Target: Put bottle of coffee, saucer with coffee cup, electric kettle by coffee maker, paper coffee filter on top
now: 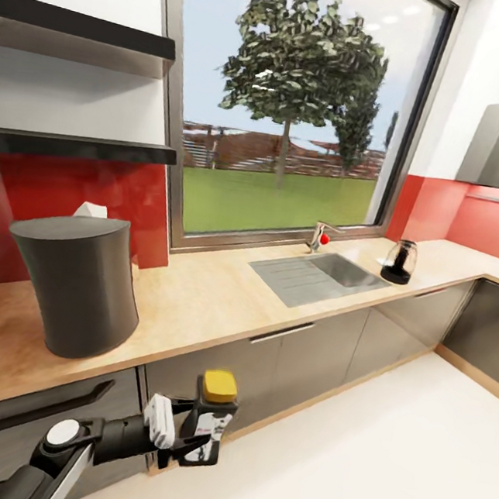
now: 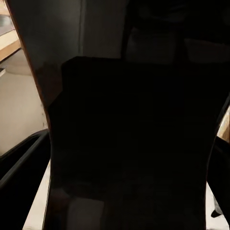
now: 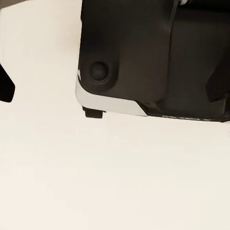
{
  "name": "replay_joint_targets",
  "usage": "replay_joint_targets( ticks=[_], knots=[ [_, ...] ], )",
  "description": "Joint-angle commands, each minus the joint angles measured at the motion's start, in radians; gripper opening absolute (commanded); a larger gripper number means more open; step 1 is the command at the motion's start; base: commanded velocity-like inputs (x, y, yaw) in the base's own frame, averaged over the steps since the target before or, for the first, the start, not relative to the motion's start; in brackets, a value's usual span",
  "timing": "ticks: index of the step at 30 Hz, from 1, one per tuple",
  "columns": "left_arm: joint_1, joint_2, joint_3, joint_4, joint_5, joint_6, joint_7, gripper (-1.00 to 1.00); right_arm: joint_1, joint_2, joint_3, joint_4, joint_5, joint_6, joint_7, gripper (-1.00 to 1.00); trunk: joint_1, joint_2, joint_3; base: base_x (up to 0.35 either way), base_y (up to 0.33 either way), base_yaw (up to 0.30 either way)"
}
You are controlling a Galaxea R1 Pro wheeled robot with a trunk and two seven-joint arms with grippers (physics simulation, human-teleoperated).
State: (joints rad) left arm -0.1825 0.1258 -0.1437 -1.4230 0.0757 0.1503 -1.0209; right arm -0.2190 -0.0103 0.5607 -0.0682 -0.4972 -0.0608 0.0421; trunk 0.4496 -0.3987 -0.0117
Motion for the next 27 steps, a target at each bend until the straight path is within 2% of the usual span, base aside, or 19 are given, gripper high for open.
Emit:
replay_joint_targets(
  ticks=[1, 3, 6, 15, 18, 20, 27],
  knots=[
    [0.002, 0.000, 0.004, 0.001, 0.008, 0.011, -0.030, -1.00, 0.000, 0.000, 0.007, 0.001, -0.011, -0.004, 0.004, 1.00, 0.000, -0.001, -0.001, 0.000, 0.000, 0.277],
    [0.004, 0.001, 0.010, 0.001, 0.007, 0.014, -0.073, -1.00, 0.000, 0.000, 0.007, 0.001, -0.011, -0.004, 0.004, 1.00, 0.000, -0.001, -0.001, 0.000, 0.000, 0.277],
    [0.004, 0.000, 0.012, 0.001, 0.009, 0.016, -0.083, -1.00, 0.000, 0.000, 0.007, 0.001, -0.011, -0.004, 0.004, 1.00, 0.000, -0.001, -0.001, 0.000, 0.000, 0.277],
    [0.005, 0.000, 0.015, 0.000, 0.018, 0.021, -0.092, -1.00, 0.000, 0.000, 0.007, 0.000, -0.011, -0.004, 0.004, 1.00, 0.000, -0.001, -0.001, 0.000, 0.000, 0.277],
    [0.005, 0.000, 0.030, -0.001, 0.021, 0.020, -0.093, -1.00, 0.000, 0.000, 0.007, -0.001, -0.011, -0.003, 0.004, 1.00, 0.000, -0.001, -0.001, 0.000, 0.000, 0.277],
    [0.005, 0.000, 0.053, -0.001, 0.022, 0.020, -0.094, -1.00, 0.000, 0.000, 0.007, -0.001, -0.011, -0.002, 0.004, 1.00, 0.000, -0.001, -0.001, 0.000, 0.000, 0.277],
    [0.005, 0.000, 0.061, -0.001, 0.023, 0.021, -0.094, -1.00, 0.000, 0.001, 0.007, -0.001, -0.012, -0.002, 0.004, 1.00, 0.000, -0.001, -0.001, 0.000, 0.000, 0.277]
  ],
)
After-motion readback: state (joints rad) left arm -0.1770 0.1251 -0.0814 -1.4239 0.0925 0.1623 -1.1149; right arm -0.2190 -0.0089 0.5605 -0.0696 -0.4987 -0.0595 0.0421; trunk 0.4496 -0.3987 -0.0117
